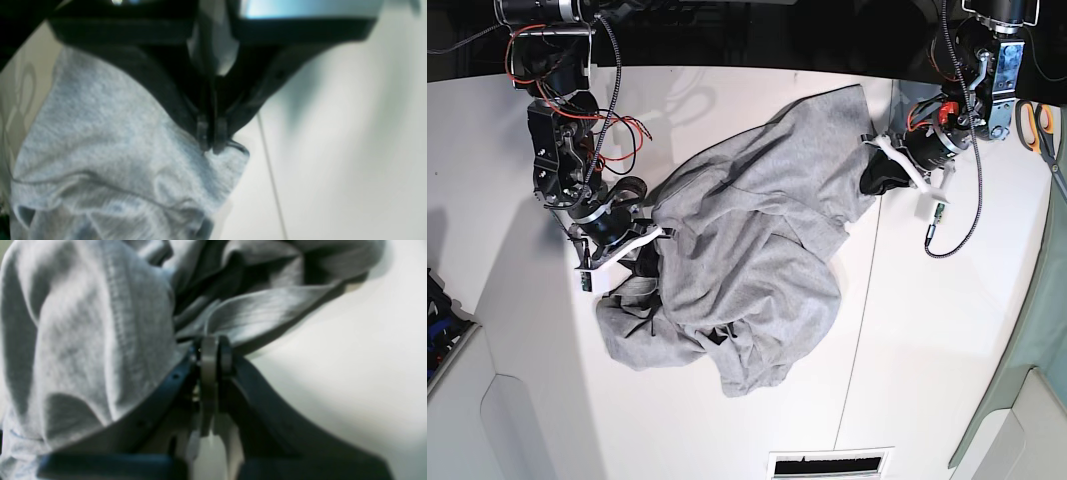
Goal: Layout the t-shirt on the table in an organized manner, then fold the t-shirt properly
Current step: 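Lift the shirt and pull the grippers apart to spread it, then swing the left gripper across and grasp the shirt near the right gripper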
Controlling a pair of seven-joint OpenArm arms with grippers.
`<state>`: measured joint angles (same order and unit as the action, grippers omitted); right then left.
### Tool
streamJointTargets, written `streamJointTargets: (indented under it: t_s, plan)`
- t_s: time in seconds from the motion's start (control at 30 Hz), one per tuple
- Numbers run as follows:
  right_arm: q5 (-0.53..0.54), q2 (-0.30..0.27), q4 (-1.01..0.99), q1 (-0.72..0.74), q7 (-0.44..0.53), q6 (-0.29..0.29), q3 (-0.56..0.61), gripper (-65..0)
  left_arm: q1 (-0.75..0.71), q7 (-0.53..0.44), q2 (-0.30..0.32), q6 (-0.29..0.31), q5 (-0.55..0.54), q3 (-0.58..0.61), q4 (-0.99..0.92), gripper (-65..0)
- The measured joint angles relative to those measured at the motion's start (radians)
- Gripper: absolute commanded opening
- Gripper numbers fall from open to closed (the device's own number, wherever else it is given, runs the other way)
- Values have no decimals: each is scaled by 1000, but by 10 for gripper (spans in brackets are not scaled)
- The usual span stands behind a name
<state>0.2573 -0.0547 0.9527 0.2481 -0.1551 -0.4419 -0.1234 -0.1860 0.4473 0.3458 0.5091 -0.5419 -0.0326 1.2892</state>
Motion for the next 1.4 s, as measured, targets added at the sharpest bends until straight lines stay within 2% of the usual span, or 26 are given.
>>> streamJointTargets:
  t_s: [0.1,0.2,0.3,0.4,0.5,0.7,0.8,0.97,1.0,1.1,1.17,1.23,1.3,1.4]
  plan:
    - [-3,-15,45,-2,-9,-39,-44,-650,-3,62,24,0,-49,-38,0,-650]
    - [3,-34,105,-2,-39,-90,-96,-650,-17,80,51,57,-77,-39,0,-650]
    - [50,-58,143,-2,-129,-90,-134,-650,-40,81,53,98,-116,-40,0,-650]
    - [87,-86,176,-5,-211,-91,-176,-650,-58,103,53,103,-139,-39,22,-650]
    - [123,-128,203,-6,-261,-93,-229,-650,-92,129,53,174,-129,-37,66,-650]
    - [154,-209,225,-75,-270,-90,-309,-650,-135,152,81,180,-116,-30,164,-650]
    - [159,-232,224,-105,-266,-92,-325,-650,-132,169,106,179,-117,-35,174,-650]
    - [173,-251,224,-140,-265,-93,-352,-650,-135,189,108,179,-114,-32,175,-650]
    - [177,-256,224,-146,-265,-93,-354,-650,-135,188,108,179,-114,-32,175,-630]
    - [184,-258,224,-158,-260,-93,-355,-650,-132,189,110,172,-112,-32,175,-468]
    - [188,-257,225,-175,-258,-94,-355,-650,-129,198,125,135,-121,-32,175,-402]
    - [188,-256,225,-197,-258,-93,-355,-650,-108,231,149,107,-152,-32,175,-393]
    - [187,-256,224,-221,-259,-91,-355,-650,-82,272,168,107,-220,-34,189,-393]
    - [188,-255,224,-238,-258,-91,-355,-650,-69,313,169,143,-291,-34,290,-393]
